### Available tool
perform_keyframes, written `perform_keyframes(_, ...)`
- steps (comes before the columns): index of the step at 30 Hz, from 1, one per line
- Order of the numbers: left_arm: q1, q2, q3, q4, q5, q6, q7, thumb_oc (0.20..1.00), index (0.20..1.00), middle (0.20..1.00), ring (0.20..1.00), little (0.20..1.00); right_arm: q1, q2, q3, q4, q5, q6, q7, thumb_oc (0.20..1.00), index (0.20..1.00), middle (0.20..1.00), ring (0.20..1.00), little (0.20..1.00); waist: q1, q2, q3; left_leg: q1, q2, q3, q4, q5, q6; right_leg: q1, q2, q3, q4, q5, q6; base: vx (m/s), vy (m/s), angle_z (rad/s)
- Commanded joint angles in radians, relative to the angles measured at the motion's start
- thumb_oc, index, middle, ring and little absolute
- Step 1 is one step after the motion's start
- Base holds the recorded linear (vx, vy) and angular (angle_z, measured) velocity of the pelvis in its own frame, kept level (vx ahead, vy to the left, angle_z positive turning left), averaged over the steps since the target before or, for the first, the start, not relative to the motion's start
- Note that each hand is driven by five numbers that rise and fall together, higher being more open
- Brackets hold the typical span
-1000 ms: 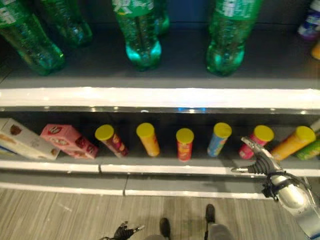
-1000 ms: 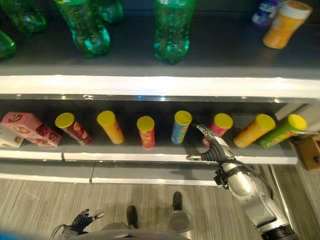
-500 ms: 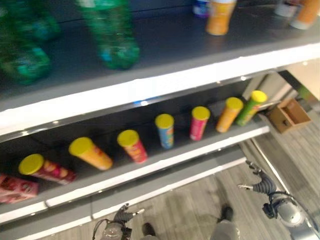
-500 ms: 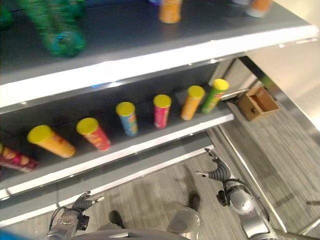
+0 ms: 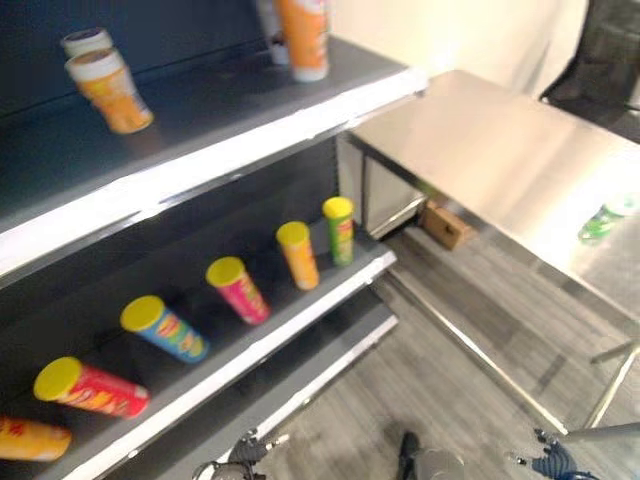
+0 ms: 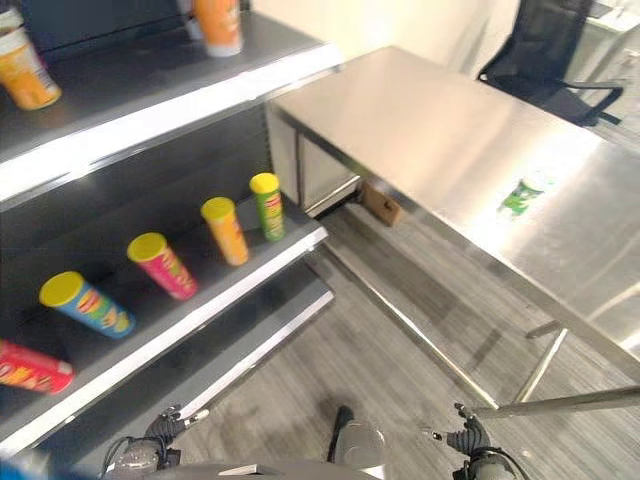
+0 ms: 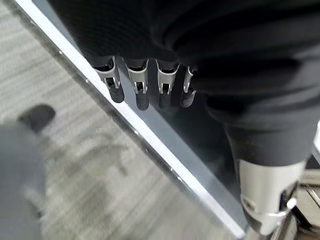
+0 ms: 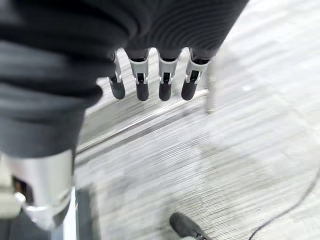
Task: Put the goods on the table back onto the shelves and tidy them up.
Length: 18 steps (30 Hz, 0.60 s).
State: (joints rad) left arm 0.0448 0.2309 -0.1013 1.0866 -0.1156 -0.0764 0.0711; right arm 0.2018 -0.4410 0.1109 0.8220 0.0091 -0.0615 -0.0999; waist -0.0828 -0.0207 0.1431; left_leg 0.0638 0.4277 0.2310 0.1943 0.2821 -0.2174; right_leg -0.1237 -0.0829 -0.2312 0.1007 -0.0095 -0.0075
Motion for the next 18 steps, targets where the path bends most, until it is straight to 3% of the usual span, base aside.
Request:
perform_keyframes(1,-0.049,0.037,-0.010,-0.036,-0.050,-0.031,0.011,1.000,1.000,1.000,1.000,1.000,-0.047,0.019,0.009,0.002,0.044,-0.010,-0.003,1.000,1.000,1.000,1.000,1.000,0.022,-0.022,0.058,-0.086,-0.125,-0.032,0.001,-0.199,0.087,0.161,-0.006,-0.037,-0.183,-0.040,0.107,0.08,-0.222,-0.80)
perform_keyframes(3,-0.051,0.036,-0.016,-0.043,-0.057,-0.034,0.006,1.000,1.000,1.000,1.000,1.000,-0.065,0.023,0.013,0.047,0.054,-0.009,0.002,1.000,1.000,1.000,1.000,1.000,0.035,-0.031,0.064,-0.113,-0.174,-0.038,-0.028,-0.252,0.100,0.170,0.004,-0.007,-0.187,-0.043,0.108,0.13,-0.153,-0.39)
perform_keyframes(4,-0.052,0.035,-0.018,-0.043,-0.057,-0.036,0.008,1.000,1.000,1.000,1.000,1.000,-0.073,0.022,0.010,0.066,0.056,-0.009,-0.003,1.000,1.000,1.000,1.000,1.000,0.038,-0.031,0.064,-0.129,-0.189,-0.035,-0.048,-0.250,0.100,0.171,0.009,-0.001,-0.188,-0.044,0.110,0.11,-0.069,-0.55)
perform_keyframes(6,-0.050,0.032,-0.023,-0.019,-0.054,-0.039,0.005,1.000,1.000,1.000,1.000,1.000,-0.094,0.030,0.014,0.114,0.062,-0.010,-0.009,1.000,1.000,1.000,1.000,1.000,0.071,-0.021,0.085,-0.216,-0.257,-0.093,-0.135,-0.189,0.088,0.187,0.034,0.024,-0.188,-0.050,0.115,0.10,-0.052,-0.47)
perform_keyframes(7,-0.050,0.032,-0.023,-0.019,-0.054,-0.039,0.005,1.000,1.000,1.000,1.000,1.000,-0.095,0.030,0.014,0.114,0.062,-0.010,-0.009,1.000,1.000,1.000,1.000,1.000,0.070,-0.021,0.083,-0.218,-0.257,-0.094,-0.136,-0.187,0.088,0.185,0.034,0.023,-0.188,-0.050,0.115,0.08,-0.021,-0.32)
perform_keyframes(10,-0.050,0.031,-0.017,0.004,-0.055,-0.042,0.009,1.000,1.000,1.000,1.000,1.000,-0.107,0.029,0.015,0.132,0.059,-0.015,-0.018,1.000,1.000,1.000,1.000,1.000,0.101,-0.007,0.102,-0.287,-0.314,-0.171,-0.216,-0.138,0.073,0.213,0.062,0.055,-0.187,-0.062,0.105,0.12,0.016,-0.55)
perform_keyframes(14,-0.029,0.024,0.011,0.043,-0.061,-0.042,0.007,1.000,1.000,1.000,1.000,1.000,-0.121,0.026,0.011,0.137,0.046,-0.011,-0.012,1.000,1.000,1.000,1.000,1.000,0.109,0.016,0.097,-0.247,-0.311,-0.165,-0.251,-0.107,0.071,0.257,0.086,0.114,-0.179,-0.097,0.103,0.15,0.098,-0.86)
perform_keyframes(18,-0.020,0.025,0.019,0.059,-0.052,-0.039,0.010,1.000,1.000,1.000,1.000,1.000,-0.122,0.035,0.003,0.169,0.041,-0.008,-0.013,1.000,1.000,1.000,1.000,1.000,0.110,0.012,0.077,-0.197,-0.301,-0.135,-0.267,-0.116,0.078,0.278,0.069,0.138,-0.171,-0.109,0.108,0.17,0.154,-0.62)
